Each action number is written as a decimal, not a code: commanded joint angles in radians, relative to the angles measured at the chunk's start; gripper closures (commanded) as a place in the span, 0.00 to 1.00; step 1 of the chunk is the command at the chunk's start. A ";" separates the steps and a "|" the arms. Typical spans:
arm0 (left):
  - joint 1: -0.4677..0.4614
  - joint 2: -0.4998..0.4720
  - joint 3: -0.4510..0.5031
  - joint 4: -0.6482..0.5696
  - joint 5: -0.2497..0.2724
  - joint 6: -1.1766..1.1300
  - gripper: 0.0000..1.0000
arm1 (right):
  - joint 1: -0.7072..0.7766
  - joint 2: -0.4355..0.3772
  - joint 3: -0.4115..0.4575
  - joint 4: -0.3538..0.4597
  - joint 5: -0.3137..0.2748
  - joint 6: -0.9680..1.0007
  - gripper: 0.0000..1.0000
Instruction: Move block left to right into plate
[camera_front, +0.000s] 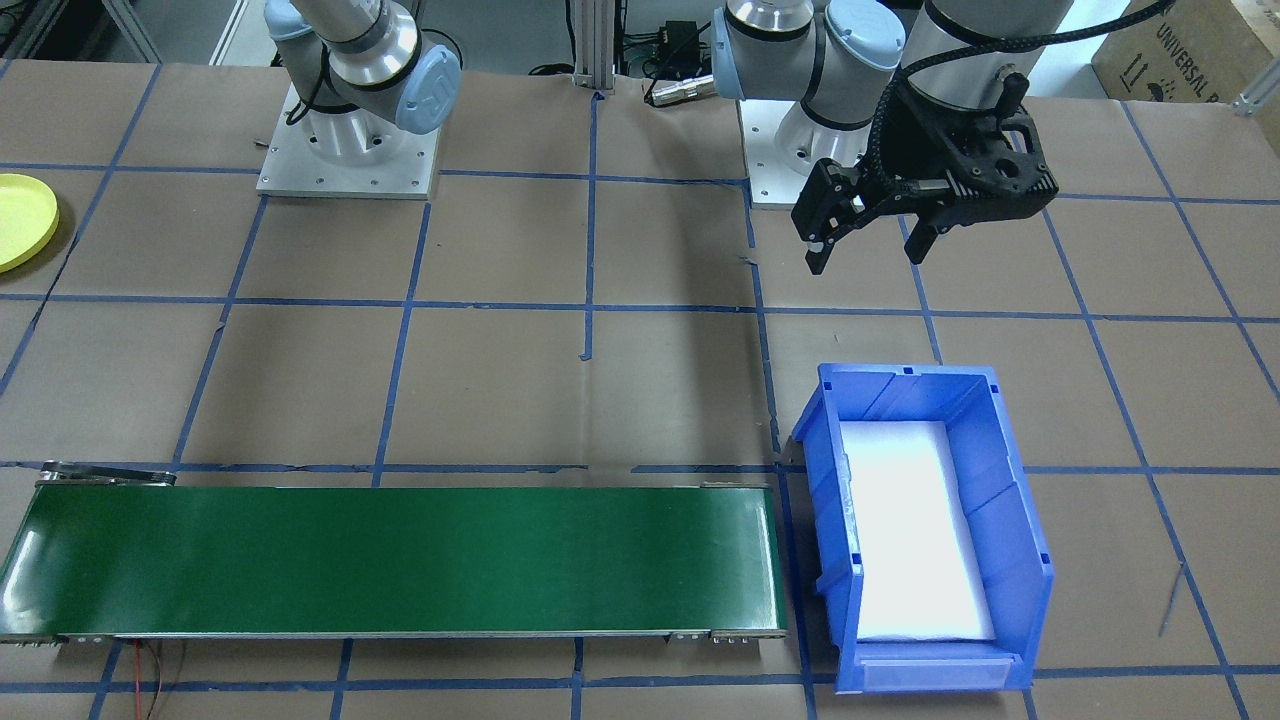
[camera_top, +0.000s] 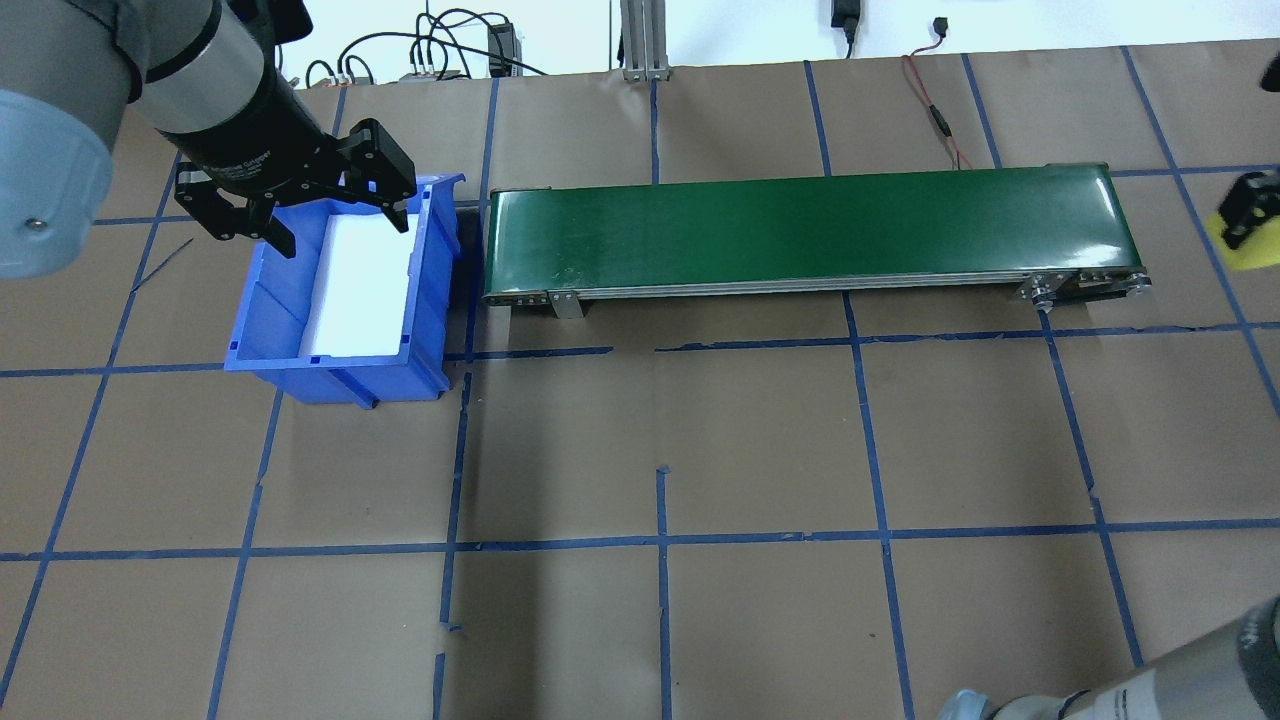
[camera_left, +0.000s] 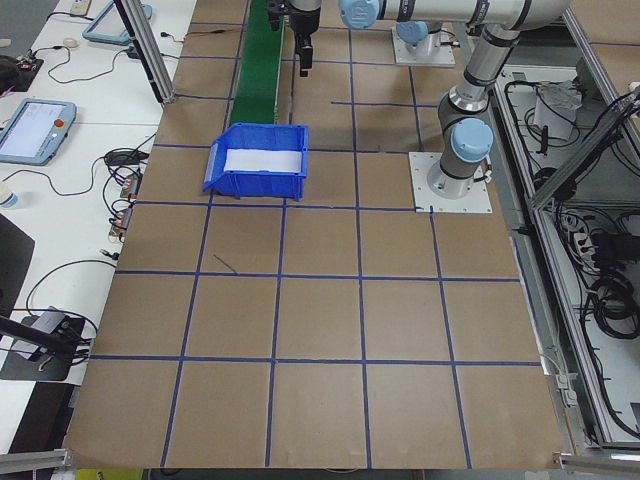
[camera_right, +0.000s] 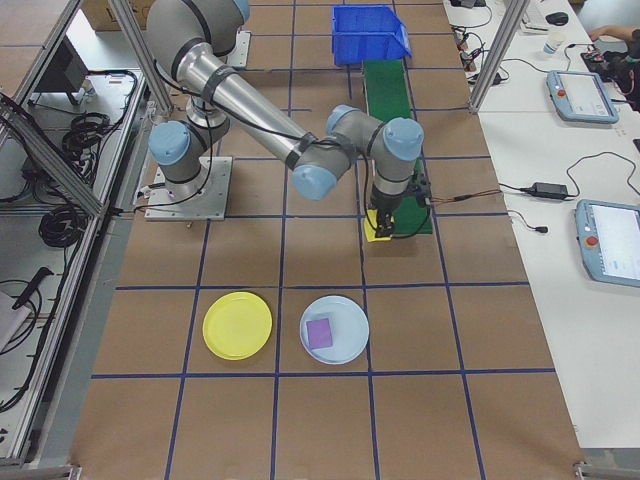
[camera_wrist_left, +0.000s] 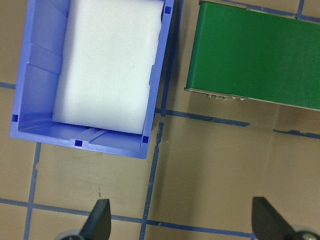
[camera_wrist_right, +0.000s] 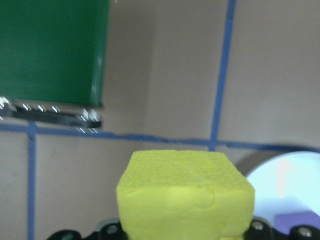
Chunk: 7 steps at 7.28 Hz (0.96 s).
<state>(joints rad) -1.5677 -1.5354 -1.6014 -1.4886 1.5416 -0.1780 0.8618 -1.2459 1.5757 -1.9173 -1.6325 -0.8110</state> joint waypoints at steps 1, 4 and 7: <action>0.000 0.000 0.000 0.001 0.000 0.000 0.00 | -0.325 -0.032 0.076 -0.002 0.011 -0.289 0.62; 0.000 0.000 0.000 0.001 0.000 0.000 0.00 | -0.602 -0.035 0.264 -0.127 0.017 -0.391 0.59; 0.000 0.000 0.000 -0.001 0.000 0.000 0.00 | -0.624 -0.026 0.336 -0.175 0.010 -0.401 0.26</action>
<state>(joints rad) -1.5677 -1.5355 -1.6015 -1.4894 1.5417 -0.1779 0.2477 -1.2768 1.8953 -2.0804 -1.6211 -1.2088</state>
